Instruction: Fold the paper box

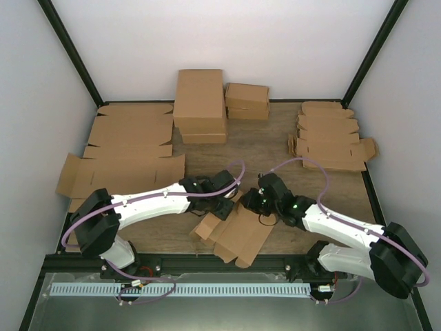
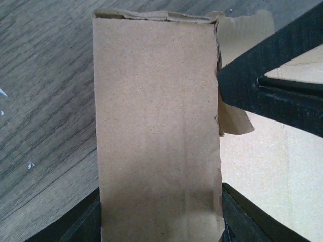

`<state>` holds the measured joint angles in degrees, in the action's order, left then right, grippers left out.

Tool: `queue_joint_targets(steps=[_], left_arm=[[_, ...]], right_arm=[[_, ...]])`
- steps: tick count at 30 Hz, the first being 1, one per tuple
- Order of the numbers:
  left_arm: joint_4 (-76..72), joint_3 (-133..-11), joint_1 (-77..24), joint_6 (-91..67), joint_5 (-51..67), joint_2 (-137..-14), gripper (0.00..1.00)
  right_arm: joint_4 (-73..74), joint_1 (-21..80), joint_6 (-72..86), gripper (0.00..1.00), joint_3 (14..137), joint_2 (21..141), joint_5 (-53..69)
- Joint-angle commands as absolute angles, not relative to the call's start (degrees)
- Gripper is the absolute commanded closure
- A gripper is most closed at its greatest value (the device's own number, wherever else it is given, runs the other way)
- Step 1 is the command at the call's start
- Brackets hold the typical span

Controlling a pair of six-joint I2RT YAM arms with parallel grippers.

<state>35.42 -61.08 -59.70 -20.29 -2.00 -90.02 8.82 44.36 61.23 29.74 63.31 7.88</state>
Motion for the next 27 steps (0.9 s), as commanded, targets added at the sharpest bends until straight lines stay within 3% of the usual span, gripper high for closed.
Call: queue_joint_targets(steps=[1, 7, 10, 17, 22, 27], left_arm=[[32.79, -60.96, -61.72, -16.56, 1.14, -90.70, 0.46], [34.99, -60.78, -61.96, -15.58, -1.14, -90.42, 0.46], [35.28, -60.60, -61.93, -15.57, -1.50, -90.04, 0.46], [35.17, -60.33, -61.88, -15.23, -1.58, -89.39, 0.46], [35.21, -60.42, -61.90, -15.03, -1.56, -89.41, 0.46], [35.10, -60.44, -61.96, -15.01, -1.49, -89.54, 0.46]], right_arm=[[9.81, 45.41, 58.33, 0.86, 28.30, 62.72, 7.24], [12.16, 44.98, 48.75, 0.54, 28.67, 59.57, 7.25], [13.17, 44.44, 44.51, 0.43, 29.05, 57.43, 8.88], [15.12, 40.20, 34.60, 0.39, 28.78, 50.53, 12.87], [15.65, 35.19, 33.40, 0.29, 27.95, 44.00, 10.44], [14.21, 28.68, 31.14, 0.40, 28.98, 46.80, 11.14]])
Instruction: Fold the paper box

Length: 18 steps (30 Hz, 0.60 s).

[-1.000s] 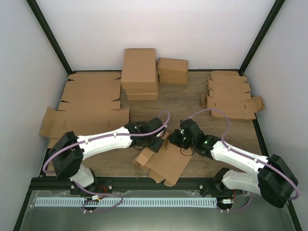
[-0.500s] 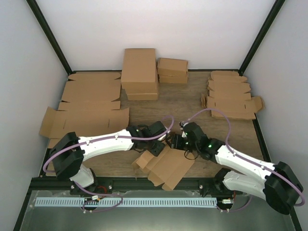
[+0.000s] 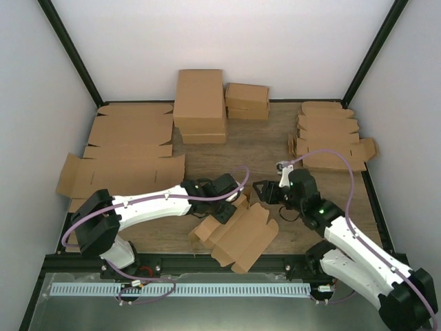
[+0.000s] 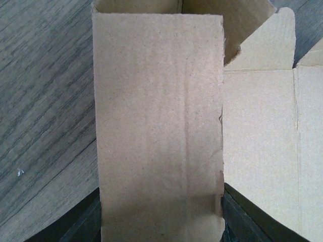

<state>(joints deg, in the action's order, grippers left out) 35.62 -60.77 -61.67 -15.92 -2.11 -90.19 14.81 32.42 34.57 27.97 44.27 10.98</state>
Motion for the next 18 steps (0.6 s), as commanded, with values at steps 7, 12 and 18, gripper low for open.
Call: queue_joint_targets(steps=[7, 12, 18], left_arm=[[34.94, -60.55, -61.91, -15.23, -1.38, -89.60, 0.46], [34.95, -60.75, -61.96, -15.36, -1.36, -89.72, 0.46], [33.82, -60.48, -61.75, -15.73, -0.04, -88.81, 0.46]], right_arm=[[7.56, 17.98, 26.95, 0.58, 30.15, 60.89, 27.31], [5.16, 17.73, 24.38, 0.86, 32.97, 70.46, 33.35], [0.28, 17.87, 20.38, 0.83, 29.65, 73.12, 40.54]])
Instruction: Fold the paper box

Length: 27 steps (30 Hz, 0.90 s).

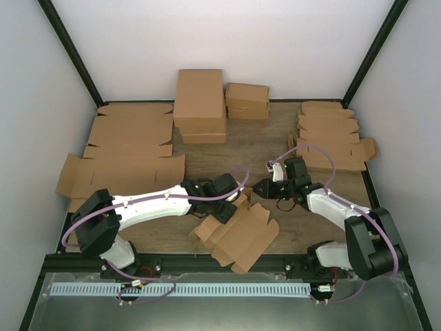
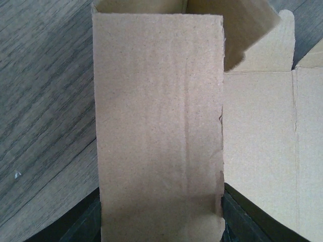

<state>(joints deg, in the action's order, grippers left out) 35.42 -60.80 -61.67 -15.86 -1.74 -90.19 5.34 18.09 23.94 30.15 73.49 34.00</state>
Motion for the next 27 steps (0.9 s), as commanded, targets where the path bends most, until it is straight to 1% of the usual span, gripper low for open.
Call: queue_joint_targets(steps=[1, 7, 10, 11, 13, 17, 21, 27], left_arm=[[33.75, -60.51, -61.70, -15.81, 0.01, -88.77, 0.46], [34.28, -61.08, -60.95, -15.61, 0.52, -89.12, 0.45], [34.51, -61.20, -60.60, -15.22, 1.04, -88.99, 0.46], [34.43, -61.26, -60.52, -15.02, 1.60, -88.95, 0.46], [34.20, -61.23, -60.39, -14.21, 3.33, -88.72, 0.46], [34.35, -61.11, -60.33, -13.13, 5.09, -88.33, 0.46], [35.08, -61.25, -59.93, -12.66, 5.97, -88.38, 0.46], [34.53, -61.00, -58.44, -12.34, 9.33, -87.25, 0.48]], right_arm=[[-0.32, 17.94, 20.30, 0.83, 28.83, 72.52, 40.60], [-2.93, 19.17, 19.29, 0.81, 24.49, 69.46, 41.84], [-3.79, 20.16, 19.58, 0.79, 22.82, 68.14, 39.75], [-4.69, 20.33, 19.76, 0.79, 22.06, 67.33, 39.39], [-7.32, 20.54, 20.66, 0.74, 20.27, 65.99, 38.65], [-14.66, 21.86, 21.09, 0.72, 16.10, 62.51, 39.02], [-14.75, 23.42, 18.30, 0.71, 15.73, 61.28, 36.48], [-15.75, 24.94, 18.51, 0.70, 15.58, 62.64, 35.27]])
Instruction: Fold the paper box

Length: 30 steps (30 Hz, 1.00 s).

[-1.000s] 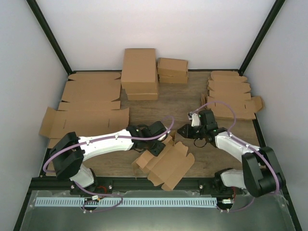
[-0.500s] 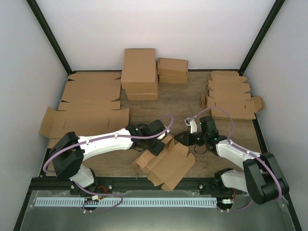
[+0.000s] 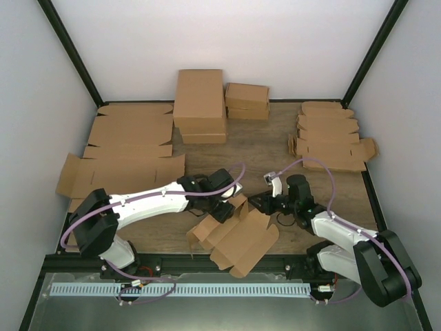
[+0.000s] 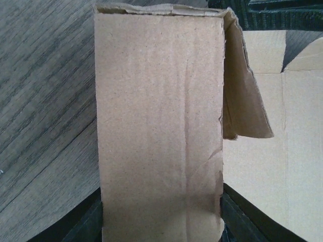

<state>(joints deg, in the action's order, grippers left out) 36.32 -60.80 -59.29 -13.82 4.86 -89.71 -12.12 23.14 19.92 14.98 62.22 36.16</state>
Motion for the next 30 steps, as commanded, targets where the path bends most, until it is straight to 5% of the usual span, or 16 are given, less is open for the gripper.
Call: queue_joint_targets(steps=[1, 30], left_arm=[[34.40, -61.00, -58.05, -12.27, 10.11, -87.01, 0.48], [36.88, -62.34, -52.93, -6.59, 17.71, -87.53, 0.49]], right_arm=[[-16.11, 25.35, 18.66, 0.69, 15.37, 62.50, 34.87], [-25.05, 28.50, 19.07, 0.62, 9.99, 59.11, 37.61]])
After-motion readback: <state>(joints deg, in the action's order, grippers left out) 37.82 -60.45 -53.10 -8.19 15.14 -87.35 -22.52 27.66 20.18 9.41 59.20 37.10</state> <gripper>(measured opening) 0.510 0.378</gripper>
